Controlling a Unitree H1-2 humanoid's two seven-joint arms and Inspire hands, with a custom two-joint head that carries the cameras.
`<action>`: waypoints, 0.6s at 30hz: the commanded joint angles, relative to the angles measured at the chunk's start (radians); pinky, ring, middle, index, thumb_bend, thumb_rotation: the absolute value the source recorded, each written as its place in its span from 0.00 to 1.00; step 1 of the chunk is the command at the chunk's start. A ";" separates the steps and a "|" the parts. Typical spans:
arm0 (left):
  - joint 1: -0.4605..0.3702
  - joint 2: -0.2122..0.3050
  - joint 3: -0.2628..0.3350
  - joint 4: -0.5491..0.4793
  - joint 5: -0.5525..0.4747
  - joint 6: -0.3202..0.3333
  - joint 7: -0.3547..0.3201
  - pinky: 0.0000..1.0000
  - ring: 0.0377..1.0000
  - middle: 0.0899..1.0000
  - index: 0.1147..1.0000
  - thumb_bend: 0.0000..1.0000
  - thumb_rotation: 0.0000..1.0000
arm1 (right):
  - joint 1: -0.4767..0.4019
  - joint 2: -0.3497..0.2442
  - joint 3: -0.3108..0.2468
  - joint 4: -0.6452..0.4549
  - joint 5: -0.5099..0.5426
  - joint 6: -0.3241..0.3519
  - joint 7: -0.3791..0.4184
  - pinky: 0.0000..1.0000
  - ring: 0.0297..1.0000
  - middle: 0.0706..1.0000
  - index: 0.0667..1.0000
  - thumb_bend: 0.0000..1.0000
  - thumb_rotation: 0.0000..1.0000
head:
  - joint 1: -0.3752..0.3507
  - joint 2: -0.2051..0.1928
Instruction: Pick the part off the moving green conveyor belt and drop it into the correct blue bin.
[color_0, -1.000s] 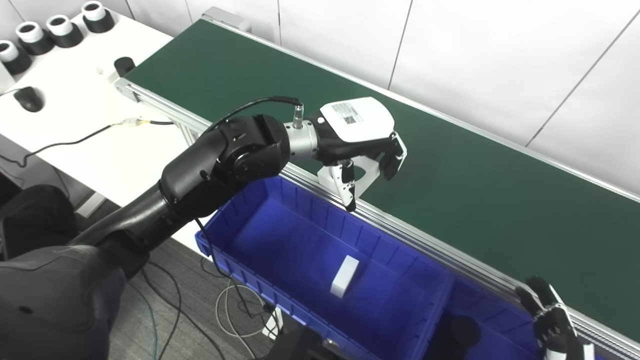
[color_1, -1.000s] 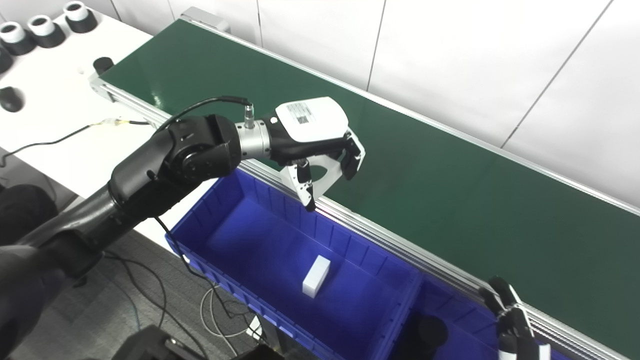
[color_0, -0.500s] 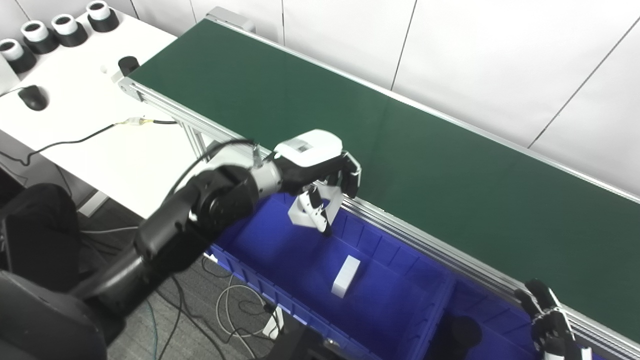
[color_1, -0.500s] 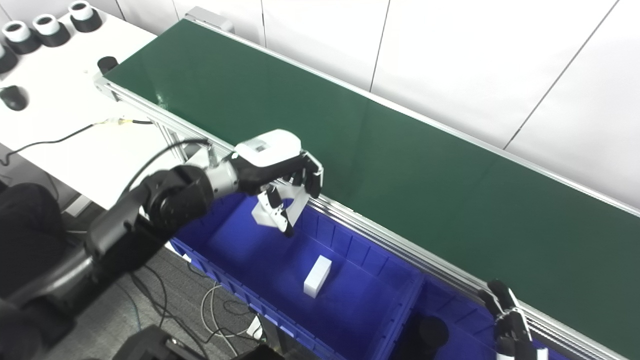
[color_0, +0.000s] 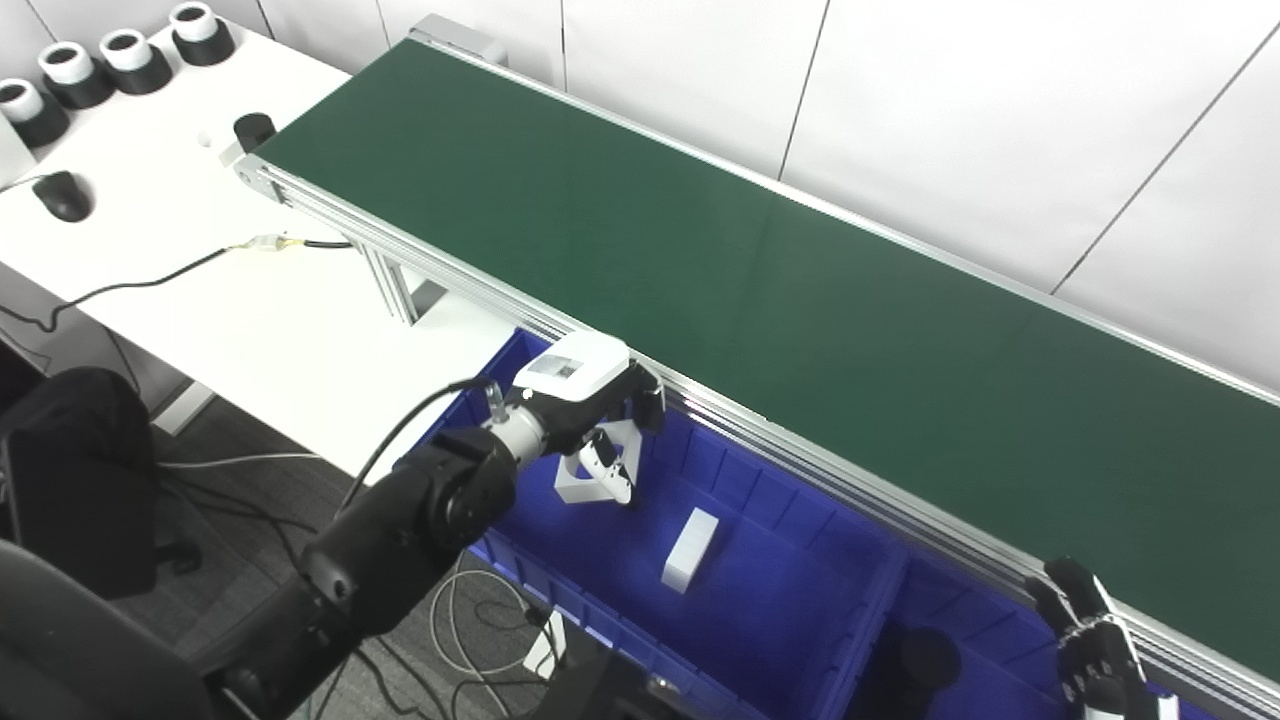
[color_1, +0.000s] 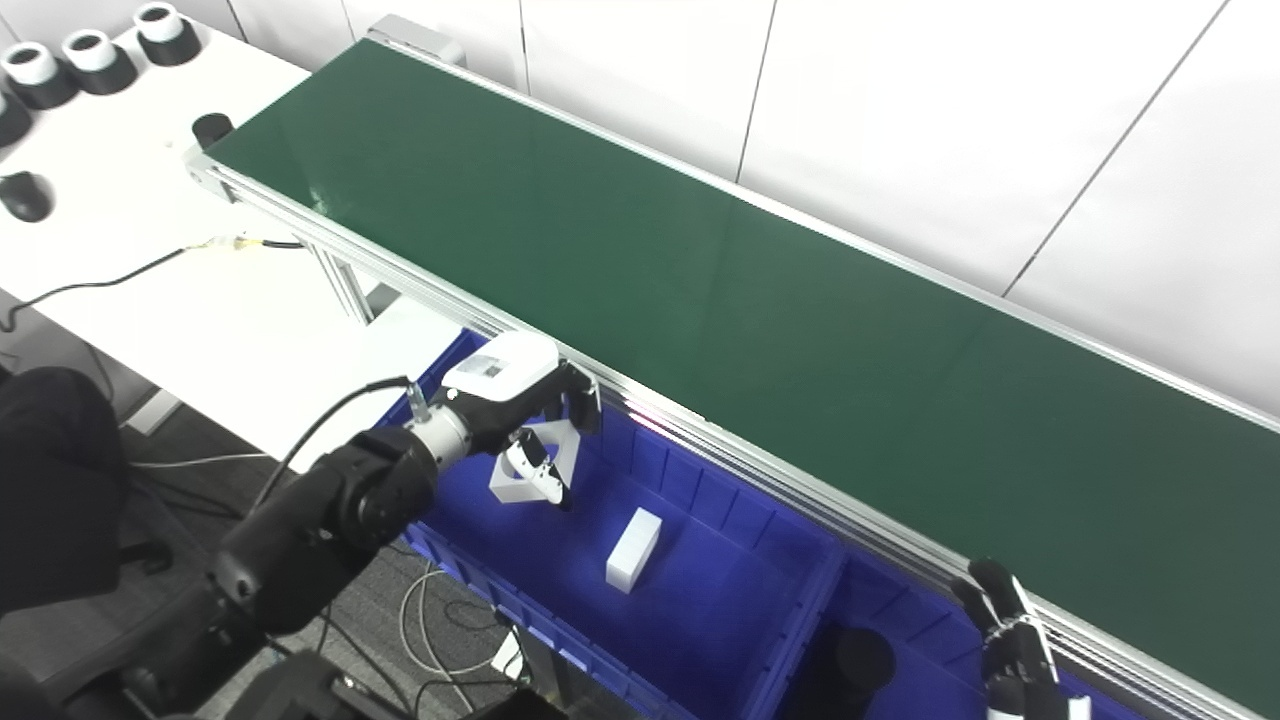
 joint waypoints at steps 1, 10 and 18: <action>-0.037 0.011 -0.010 0.010 0.022 -0.023 0.061 0.39 0.40 0.48 0.45 0.50 0.00 | -0.018 0.004 -0.011 -0.016 0.010 -0.037 0.013 0.89 0.84 0.87 0.86 0.71 0.93 | 0.000 0.001; -0.069 0.011 -0.065 0.134 0.031 -0.021 0.151 0.35 0.39 0.46 0.47 0.50 0.00 | -0.020 0.010 -0.022 -0.016 0.001 -0.037 0.024 0.87 0.82 0.86 0.85 0.68 0.94 | -0.005 -0.003; -0.065 0.021 -0.077 0.115 0.031 0.002 0.145 0.36 0.40 0.47 0.44 0.50 0.00 | -0.017 0.014 -0.025 -0.018 0.008 -0.037 0.034 0.87 0.82 0.86 0.85 0.68 0.93 | -0.012 -0.002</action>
